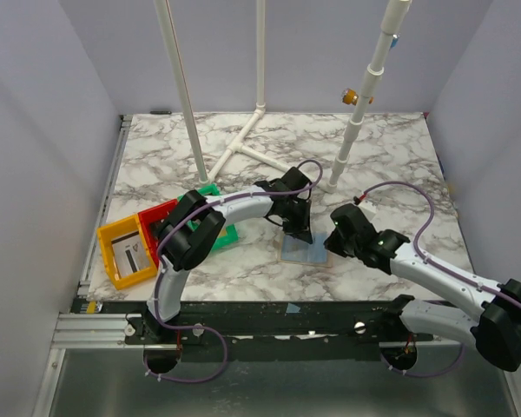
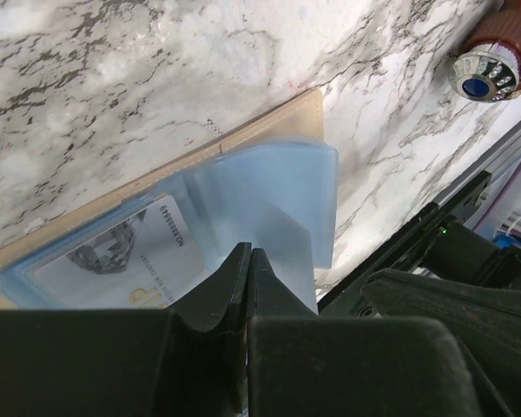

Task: Take the credit cards out of the card holder
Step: Remove the credit card from the card holder.

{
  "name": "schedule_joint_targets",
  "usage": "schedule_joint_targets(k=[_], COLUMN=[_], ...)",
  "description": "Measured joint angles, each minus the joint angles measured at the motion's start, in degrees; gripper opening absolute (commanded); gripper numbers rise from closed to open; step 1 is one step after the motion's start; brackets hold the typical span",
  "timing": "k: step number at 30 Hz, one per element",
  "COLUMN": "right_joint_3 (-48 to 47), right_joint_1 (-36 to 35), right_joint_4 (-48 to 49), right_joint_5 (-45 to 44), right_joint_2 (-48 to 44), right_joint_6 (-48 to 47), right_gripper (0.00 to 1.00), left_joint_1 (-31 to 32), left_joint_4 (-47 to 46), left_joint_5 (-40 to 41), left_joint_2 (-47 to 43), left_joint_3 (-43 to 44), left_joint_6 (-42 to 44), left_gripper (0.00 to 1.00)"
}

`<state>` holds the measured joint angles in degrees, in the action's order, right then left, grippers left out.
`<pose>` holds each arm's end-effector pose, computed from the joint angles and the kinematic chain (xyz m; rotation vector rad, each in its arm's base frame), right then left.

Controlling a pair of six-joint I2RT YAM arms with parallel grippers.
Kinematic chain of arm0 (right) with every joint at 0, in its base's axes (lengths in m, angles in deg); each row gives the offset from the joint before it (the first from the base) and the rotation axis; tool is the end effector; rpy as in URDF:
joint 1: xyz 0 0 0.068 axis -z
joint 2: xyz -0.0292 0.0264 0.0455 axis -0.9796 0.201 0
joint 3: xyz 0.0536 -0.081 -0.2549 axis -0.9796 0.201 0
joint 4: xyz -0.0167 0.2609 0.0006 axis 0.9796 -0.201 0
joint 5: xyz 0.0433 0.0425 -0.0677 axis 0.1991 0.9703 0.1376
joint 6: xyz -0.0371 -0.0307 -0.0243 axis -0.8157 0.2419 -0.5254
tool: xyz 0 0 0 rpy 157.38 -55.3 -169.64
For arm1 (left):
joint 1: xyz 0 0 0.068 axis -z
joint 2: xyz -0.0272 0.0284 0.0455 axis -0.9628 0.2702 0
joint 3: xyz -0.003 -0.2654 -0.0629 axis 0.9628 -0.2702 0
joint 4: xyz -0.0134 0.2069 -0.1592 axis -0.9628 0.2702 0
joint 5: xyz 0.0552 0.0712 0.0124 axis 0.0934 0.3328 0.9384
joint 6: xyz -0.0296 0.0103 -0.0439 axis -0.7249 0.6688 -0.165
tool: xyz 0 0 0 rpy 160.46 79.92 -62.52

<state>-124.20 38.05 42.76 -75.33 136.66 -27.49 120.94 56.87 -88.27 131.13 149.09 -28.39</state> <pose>0.1655 0.1267 0.2073 0.4817 2.4097 0.3901 0.2841 -0.3240 0.1660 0.2838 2.8894 -1.0532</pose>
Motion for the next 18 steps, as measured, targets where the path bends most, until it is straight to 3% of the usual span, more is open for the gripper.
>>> schedule_joint_targets(k=[18], right_joint_3=[-1.0], right_joint_1=[0.0], right_joint_4=[-2.6], right_joint_5=[-1.2], right_joint_2=[-1.3], right_joint_6=[-0.6], right_gripper=[0.01], left_joint_1=[1.9], left_joint_4=[2.2], left_joint_5=[0.1], left_joint_2=[8.0], left_joint_3=[8.1], left_joint_6=[-0.9], left_gripper=[0.0])
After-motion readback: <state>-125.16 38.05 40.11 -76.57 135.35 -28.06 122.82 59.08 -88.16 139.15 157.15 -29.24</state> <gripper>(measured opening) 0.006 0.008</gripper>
